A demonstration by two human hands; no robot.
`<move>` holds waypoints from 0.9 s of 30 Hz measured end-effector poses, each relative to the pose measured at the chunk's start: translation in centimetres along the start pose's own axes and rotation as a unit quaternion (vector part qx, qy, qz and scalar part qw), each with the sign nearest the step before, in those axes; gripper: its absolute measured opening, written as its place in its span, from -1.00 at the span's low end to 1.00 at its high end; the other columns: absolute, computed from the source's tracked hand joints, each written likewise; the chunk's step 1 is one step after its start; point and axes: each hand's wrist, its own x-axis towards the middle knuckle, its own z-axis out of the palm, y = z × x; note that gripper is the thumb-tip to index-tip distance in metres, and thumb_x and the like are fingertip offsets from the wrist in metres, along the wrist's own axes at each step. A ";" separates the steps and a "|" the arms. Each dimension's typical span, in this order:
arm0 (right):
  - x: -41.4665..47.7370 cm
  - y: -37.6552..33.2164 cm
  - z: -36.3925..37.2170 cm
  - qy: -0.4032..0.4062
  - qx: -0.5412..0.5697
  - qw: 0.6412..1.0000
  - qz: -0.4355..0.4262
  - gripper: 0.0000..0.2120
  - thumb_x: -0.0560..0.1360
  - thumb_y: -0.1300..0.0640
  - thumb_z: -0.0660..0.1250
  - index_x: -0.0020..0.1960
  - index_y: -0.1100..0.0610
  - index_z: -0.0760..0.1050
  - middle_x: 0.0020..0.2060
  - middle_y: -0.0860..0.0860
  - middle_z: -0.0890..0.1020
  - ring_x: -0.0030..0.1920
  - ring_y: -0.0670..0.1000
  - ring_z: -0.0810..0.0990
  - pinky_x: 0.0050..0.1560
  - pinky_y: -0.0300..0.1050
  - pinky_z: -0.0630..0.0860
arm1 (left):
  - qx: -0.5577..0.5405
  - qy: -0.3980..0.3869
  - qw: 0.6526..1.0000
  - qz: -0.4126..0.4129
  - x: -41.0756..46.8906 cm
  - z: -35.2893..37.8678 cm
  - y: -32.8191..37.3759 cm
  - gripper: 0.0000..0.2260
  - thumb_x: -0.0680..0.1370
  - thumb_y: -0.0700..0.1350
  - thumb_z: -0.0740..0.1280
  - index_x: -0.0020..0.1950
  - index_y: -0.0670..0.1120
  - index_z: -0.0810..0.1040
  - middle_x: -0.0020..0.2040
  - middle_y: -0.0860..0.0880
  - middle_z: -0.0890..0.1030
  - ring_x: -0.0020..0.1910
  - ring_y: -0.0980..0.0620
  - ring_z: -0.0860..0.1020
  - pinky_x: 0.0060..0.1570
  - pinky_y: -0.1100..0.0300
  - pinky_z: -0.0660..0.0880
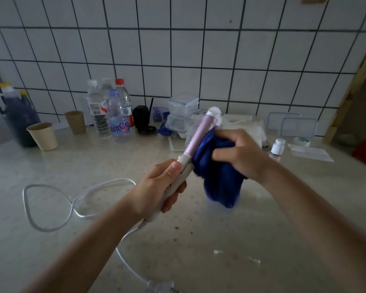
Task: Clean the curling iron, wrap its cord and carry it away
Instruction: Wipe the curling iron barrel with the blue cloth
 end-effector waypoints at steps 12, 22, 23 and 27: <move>0.0 0.6 1.9 -0.015 0.042 0.998 -0.048 -0.79 0.48 0.12 0.51 0.06 -0.12 0.71 -0.04 -0.04 0.77 0.03 -0.01 0.74 0.05 -0.19 0.63 | -0.011 0.008 0.999 0.029 0.3 -0.9 -0.1 -0.61 0.63 0.08 0.13 0.00 -0.27 0.44 -0.30 -0.09 0.52 -0.56 0.04 0.33 -0.61 0.23 0.30; 0.1 0.5 0.5 0.048 0.055 0.997 -0.029 -0.76 0.42 0.17 0.47 0.03 -0.09 0.73 -0.08 -0.06 0.78 0.00 -0.03 0.74 0.10 -0.09 0.62 | 0.003 0.017 1.000 0.020 0.3 -0.3 -0.3 -0.59 0.67 0.11 0.13 0.03 -0.26 0.42 -0.25 -0.16 0.48 -0.56 0.06 0.34 -0.61 0.21 0.28; -0.1 0.6 1.4 0.014 0.047 0.999 -0.017 -0.75 0.41 0.15 0.49 0.04 -0.11 0.74 -0.06 -0.05 0.78 0.02 -0.02 0.75 0.14 -0.06 0.63 | -0.004 0.023 0.999 0.024 0.4 -0.6 -0.4 -0.60 0.68 0.11 0.13 0.02 -0.26 0.43 -0.27 -0.15 0.49 -0.56 0.06 0.34 -0.62 0.22 0.28; -0.2 0.4 2.6 -0.043 0.015 0.999 -0.005 -0.76 0.45 0.10 0.51 0.11 -0.08 0.72 0.00 -0.04 0.78 0.06 0.00 0.75 0.18 0.02 0.65 | -0.015 0.025 0.999 0.024 0.4 -1.3 -0.7 -0.61 0.70 0.07 0.15 -0.02 -0.27 0.44 -0.33 -0.07 0.53 -0.57 0.03 0.33 -0.62 0.22 0.28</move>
